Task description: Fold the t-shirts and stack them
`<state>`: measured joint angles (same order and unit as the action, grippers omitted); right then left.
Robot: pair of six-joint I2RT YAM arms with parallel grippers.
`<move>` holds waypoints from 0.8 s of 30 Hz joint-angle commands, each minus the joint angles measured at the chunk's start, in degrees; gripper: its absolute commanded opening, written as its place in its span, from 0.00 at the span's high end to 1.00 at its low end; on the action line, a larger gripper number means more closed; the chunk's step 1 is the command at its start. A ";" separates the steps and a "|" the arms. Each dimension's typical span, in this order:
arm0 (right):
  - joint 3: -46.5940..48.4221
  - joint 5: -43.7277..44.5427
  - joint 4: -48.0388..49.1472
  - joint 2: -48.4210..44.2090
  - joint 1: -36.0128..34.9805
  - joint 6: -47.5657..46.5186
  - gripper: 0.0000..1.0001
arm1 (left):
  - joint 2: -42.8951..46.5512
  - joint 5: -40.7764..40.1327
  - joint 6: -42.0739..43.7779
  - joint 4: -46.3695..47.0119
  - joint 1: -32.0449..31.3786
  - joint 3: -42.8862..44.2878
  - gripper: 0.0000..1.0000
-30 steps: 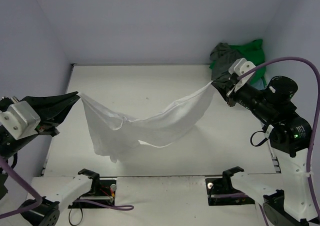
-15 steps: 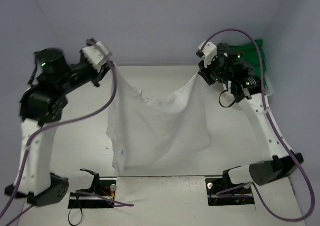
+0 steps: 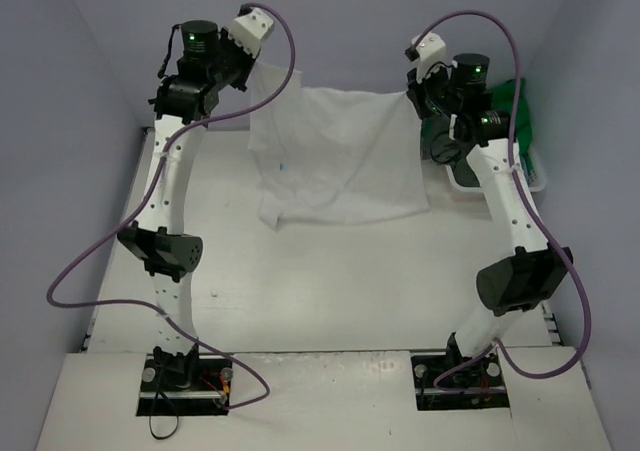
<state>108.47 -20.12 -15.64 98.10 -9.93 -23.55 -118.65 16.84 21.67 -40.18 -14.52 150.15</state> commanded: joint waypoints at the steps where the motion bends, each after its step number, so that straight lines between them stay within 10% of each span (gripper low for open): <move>1: 1.41 0.61 8.08 -8.97 1.23 1.67 1.00 | 12.46 -3.22 -1.72 10.03 -0.51 3.15 1.00; 14: -15.12 -5.01 -2.28 -33.58 1.23 1.40 1.00 | 48.04 6.89 -7.61 6.88 -0.68 -27.86 1.00; 24: -13.02 -10.20 -9.50 -47.65 1.32 2.10 1.00 | 63.36 15.23 -7.78 -5.25 0.37 -30.98 1.00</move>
<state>93.27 -27.44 -27.00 52.64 -8.40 -22.44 -55.66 28.36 14.79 -44.01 -14.85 118.17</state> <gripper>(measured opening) 0.004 0.003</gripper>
